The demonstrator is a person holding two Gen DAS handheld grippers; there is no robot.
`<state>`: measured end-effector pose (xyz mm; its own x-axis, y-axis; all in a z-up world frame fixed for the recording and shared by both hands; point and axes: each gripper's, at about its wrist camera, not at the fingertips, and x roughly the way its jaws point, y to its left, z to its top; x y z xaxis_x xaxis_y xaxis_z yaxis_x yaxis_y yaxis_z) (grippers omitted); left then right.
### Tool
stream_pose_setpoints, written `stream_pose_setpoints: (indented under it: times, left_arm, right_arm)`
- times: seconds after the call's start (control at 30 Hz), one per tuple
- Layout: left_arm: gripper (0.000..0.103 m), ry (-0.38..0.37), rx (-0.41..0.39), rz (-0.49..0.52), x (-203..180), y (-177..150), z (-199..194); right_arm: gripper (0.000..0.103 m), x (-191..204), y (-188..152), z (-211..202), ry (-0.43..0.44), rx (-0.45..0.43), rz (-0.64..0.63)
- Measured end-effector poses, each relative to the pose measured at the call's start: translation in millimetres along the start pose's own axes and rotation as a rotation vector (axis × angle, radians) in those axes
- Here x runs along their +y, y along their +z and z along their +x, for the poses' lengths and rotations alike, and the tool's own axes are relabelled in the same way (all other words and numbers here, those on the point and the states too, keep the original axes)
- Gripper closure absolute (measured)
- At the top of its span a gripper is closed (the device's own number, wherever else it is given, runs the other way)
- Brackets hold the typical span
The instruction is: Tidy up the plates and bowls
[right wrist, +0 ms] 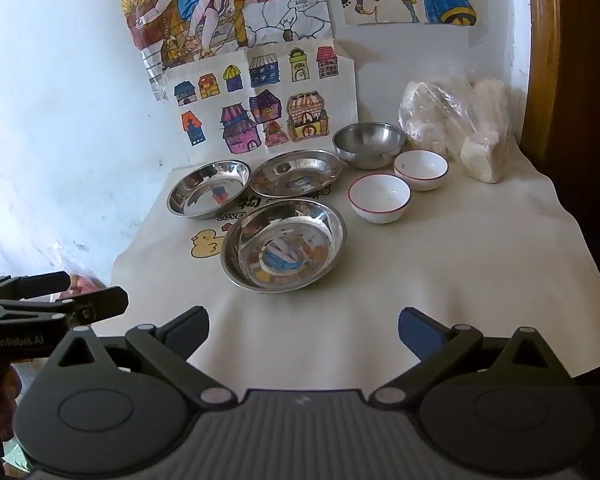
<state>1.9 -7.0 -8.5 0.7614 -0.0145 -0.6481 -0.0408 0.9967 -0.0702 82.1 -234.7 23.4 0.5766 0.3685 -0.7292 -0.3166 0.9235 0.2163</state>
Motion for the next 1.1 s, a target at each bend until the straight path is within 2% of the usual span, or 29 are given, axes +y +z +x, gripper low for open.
stream_pose_setpoints:
  times: [1.1]
  left_arm:
    - [0.001,-0.014,0.020,-0.001,-0.2,3.2,8.5]
  right_arm:
    - [0.000,1.3,4.9,7.9,-0.013,0.013,-0.001]
